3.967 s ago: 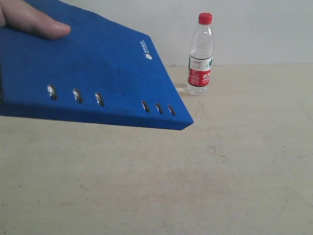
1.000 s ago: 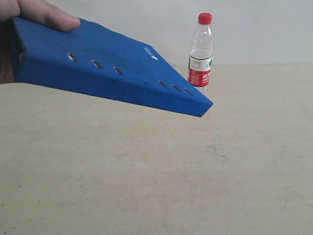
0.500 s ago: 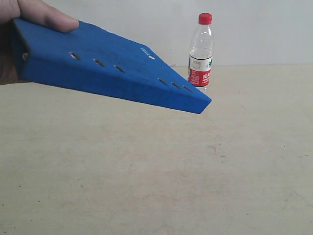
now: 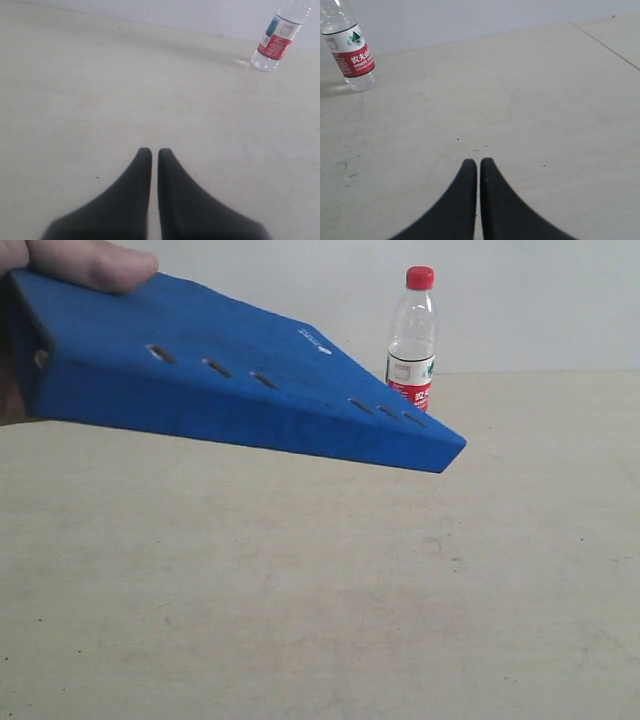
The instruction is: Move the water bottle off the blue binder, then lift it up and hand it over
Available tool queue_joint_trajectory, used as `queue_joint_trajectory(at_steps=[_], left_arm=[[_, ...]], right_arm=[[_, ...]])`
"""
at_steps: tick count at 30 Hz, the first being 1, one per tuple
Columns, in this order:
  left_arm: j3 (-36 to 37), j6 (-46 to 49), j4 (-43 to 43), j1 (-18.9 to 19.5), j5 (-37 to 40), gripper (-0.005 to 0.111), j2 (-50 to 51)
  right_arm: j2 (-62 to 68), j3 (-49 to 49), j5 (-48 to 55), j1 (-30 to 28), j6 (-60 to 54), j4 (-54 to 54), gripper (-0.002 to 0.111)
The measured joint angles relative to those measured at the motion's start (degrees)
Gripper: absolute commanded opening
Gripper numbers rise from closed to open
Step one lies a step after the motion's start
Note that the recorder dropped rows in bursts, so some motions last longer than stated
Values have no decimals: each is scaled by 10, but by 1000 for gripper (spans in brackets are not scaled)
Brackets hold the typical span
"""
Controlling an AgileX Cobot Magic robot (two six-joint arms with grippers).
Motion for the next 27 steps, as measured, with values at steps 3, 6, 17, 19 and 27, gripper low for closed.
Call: queue_joint_trajectory(at_steps=[3, 6, 17, 19, 27], left_arm=[[3, 5, 0, 0, -14, 4, 0], [12, 5, 0, 0, -16, 4, 0], [13, 7, 92, 0, -49, 4, 0], [13, 7, 101, 0, -49, 4, 0], [13, 7, 106, 0, -49, 4, 0]], right_arm=[[0, 0, 0, 0, 1, 0, 0], [0, 0, 0, 0, 1, 0, 0], [0, 0, 0, 0, 1, 0, 0], [0, 0, 0, 0, 1, 0, 0], [0, 0, 0, 0, 1, 0, 0]])
